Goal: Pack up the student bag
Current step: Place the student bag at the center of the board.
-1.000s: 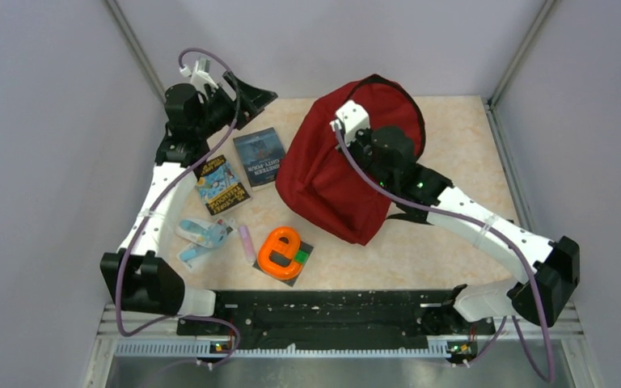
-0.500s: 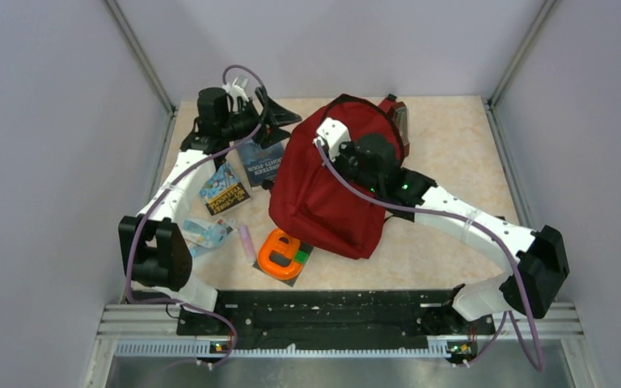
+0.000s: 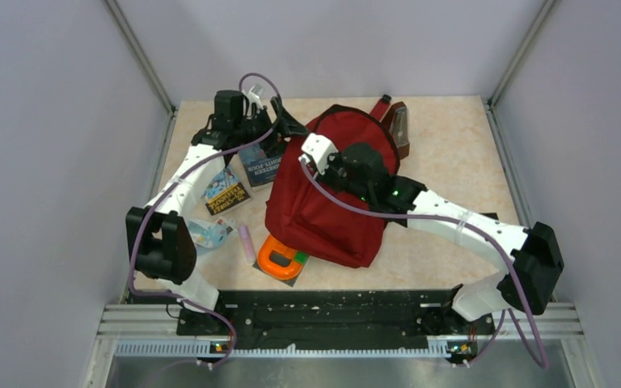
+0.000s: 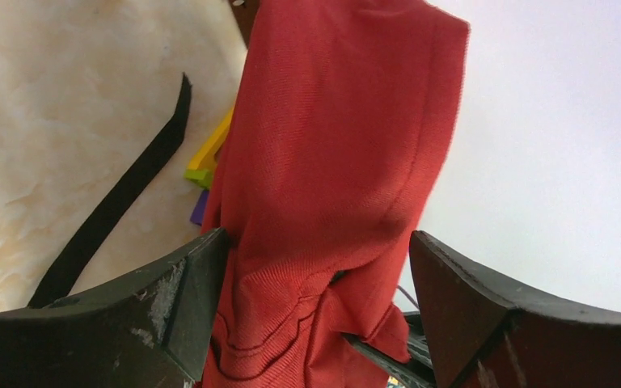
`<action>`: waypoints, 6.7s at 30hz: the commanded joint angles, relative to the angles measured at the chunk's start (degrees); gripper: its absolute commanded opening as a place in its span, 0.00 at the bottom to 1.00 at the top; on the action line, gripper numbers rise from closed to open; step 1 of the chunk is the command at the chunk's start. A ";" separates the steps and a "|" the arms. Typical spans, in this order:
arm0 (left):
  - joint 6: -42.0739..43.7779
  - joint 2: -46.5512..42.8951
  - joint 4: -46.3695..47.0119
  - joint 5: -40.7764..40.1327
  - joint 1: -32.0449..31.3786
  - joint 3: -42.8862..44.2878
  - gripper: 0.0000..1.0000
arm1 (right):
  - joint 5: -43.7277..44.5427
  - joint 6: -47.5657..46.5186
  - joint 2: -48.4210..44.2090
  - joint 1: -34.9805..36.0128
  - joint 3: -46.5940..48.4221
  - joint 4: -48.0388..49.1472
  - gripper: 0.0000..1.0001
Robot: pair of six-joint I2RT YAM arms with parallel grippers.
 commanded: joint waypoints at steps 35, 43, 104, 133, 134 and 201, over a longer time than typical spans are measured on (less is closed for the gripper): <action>20.16 -7.30 0.94 6.45 -2.18 -2.98 0.00 | 7.66 12.55 -6.45 -11.69 1.08 6.75 0.87; 20.01 -7.34 1.45 3.29 -2.17 -2.84 0.00 | -7.32 18.11 -6.43 -25.38 1.98 -0.22 0.90; 30.27 10.07 -3.83 -16.24 -10.71 23.76 0.41 | -6.56 32.71 -10.38 -41.36 -6.49 -21.38 0.00; 16.07 -8.76 -1.27 -20.51 -9.08 -19.73 0.87 | 15.22 53.51 -13.07 -41.41 -16.40 -23.84 0.00; 16.44 -7.48 -2.39 -20.34 -9.08 -19.60 0.87 | 15.07 53.53 -12.92 -41.40 -16.49 -23.70 0.00; 25.76 21.83 -9.05 -34.59 -5.87 29.38 0.66 | 5.82 45.73 -12.25 -41.39 -12.31 -29.09 0.69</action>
